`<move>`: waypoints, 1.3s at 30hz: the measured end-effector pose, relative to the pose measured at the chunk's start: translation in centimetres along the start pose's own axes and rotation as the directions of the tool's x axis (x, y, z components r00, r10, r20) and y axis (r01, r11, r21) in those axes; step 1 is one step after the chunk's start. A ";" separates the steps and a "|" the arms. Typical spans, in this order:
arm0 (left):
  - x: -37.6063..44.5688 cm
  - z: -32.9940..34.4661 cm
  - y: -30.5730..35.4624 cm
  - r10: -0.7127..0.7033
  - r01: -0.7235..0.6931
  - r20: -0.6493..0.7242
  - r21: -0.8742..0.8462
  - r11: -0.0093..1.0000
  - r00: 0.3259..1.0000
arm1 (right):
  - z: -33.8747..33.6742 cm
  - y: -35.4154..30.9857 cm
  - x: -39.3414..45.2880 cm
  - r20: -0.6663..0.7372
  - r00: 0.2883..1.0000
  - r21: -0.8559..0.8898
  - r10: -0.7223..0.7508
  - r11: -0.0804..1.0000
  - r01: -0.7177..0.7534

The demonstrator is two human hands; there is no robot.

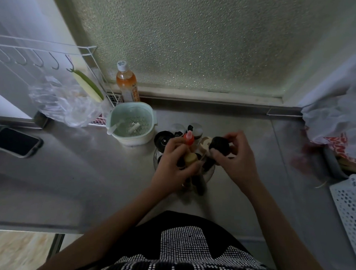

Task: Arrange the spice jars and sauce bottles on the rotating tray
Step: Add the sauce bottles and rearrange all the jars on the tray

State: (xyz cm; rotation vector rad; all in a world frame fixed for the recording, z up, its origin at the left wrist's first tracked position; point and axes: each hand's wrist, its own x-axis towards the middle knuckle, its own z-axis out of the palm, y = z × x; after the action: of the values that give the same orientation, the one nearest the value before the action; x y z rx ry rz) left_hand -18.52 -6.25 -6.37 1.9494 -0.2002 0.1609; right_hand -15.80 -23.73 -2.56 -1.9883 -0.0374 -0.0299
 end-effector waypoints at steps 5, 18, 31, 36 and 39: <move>1.5 -1.4 0.9 -0.232 0.275 0.152 -0.406 0.872 0.961 | 3.7 -0.9 1.1 0.126 0.990 0.186 0.069 0.978 -0.092; 2.5 -2.3 0.2 -0.429 0.343 -0.104 -0.448 0.826 0.897 | 5.9 0.0 4.5 0.061 0.997 0.030 0.045 0.998 -0.046; 1.1 -3.4 -1.8 -0.535 0.382 -0.245 -0.473 0.794 0.809 | 4.7 -1.3 6.3 0.178 0.969 -0.313 -0.170 0.924 0.220; 1.1 -3.4 -1.6 -0.524 0.382 -0.236 -0.459 0.802 0.818 | -2.3 -5.4 4.3 -0.195 0.895 -0.240 -0.402 0.904 0.354; 1.1 -3.5 -1.5 -0.518 0.390 -0.218 -0.442 0.808 0.827 | -5.6 -5.3 2.0 -0.243 0.892 -0.324 -0.381 0.899 0.295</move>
State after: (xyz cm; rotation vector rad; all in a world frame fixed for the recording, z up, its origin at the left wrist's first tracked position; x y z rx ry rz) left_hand -17.16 -2.58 -6.15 1.4979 0.4440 0.1117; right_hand -14.00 -26.71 4.61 -2.2157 -0.1962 -0.5986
